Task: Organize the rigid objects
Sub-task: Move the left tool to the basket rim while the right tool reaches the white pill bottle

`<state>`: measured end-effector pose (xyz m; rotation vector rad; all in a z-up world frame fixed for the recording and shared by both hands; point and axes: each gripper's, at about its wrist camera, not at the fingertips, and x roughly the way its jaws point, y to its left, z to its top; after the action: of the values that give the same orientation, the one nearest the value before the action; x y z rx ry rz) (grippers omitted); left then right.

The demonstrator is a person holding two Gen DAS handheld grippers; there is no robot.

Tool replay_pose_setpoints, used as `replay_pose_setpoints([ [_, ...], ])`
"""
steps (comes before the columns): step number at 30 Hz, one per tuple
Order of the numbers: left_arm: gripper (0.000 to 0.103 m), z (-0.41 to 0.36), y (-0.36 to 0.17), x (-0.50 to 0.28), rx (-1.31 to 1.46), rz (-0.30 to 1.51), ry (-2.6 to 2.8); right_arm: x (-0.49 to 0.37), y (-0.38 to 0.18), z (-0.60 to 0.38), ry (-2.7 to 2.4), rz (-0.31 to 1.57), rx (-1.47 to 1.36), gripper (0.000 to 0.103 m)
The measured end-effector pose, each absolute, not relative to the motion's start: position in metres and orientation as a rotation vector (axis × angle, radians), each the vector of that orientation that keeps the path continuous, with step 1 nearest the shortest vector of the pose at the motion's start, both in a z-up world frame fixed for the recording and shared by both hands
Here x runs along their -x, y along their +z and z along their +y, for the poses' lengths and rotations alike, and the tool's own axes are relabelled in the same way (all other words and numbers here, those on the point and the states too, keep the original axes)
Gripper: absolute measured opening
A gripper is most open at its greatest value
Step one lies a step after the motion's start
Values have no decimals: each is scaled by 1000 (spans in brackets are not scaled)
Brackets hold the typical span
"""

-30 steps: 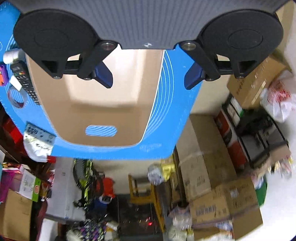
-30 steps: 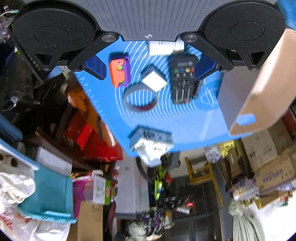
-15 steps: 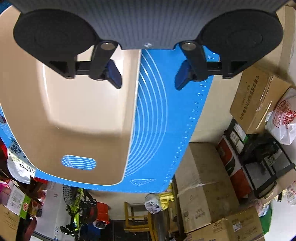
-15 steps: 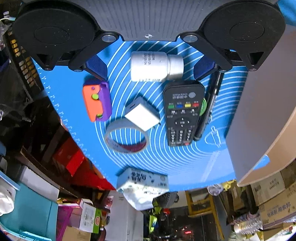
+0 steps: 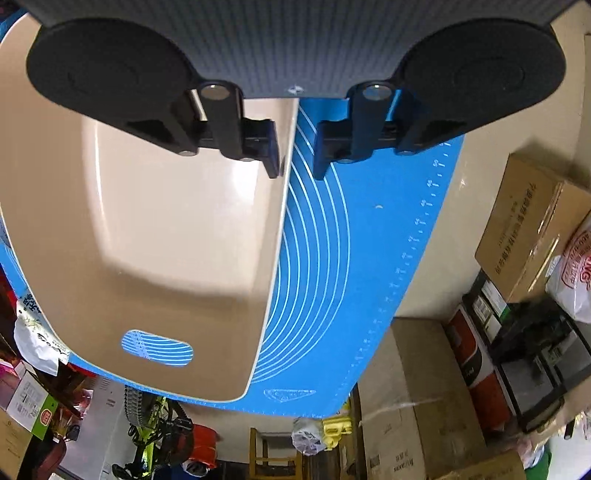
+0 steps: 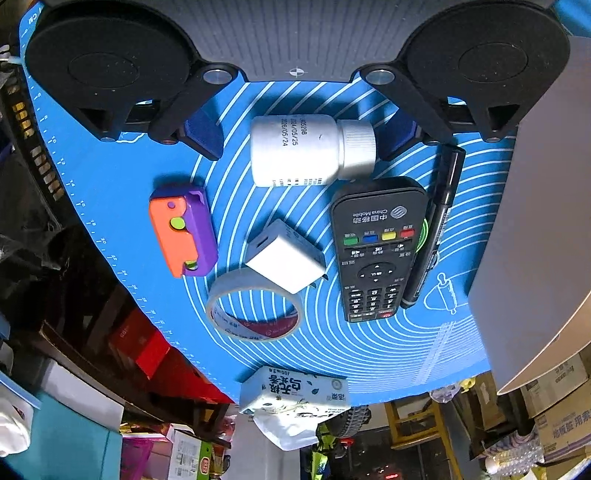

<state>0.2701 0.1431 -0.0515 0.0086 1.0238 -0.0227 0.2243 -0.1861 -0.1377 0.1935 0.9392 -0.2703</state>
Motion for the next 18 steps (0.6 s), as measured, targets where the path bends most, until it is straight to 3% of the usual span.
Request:
replay_pose_setpoints([
  [3, 14, 143, -52, -271, -5, 1026, -37, -224, -138, -187, -277, 936, -192, 89],
  [4, 6, 143, -52, -271, 7, 1029, -50, -224, -138, -187, -278, 936, -187, 87],
  [13, 6, 143, -52, -272, 36, 1037, -63, -220, -135, -179, -244, 926, -133, 64],
  [18, 6, 144, -53, -272, 42, 1036, -63, -218, -134, -177, -232, 930, -129, 64],
])
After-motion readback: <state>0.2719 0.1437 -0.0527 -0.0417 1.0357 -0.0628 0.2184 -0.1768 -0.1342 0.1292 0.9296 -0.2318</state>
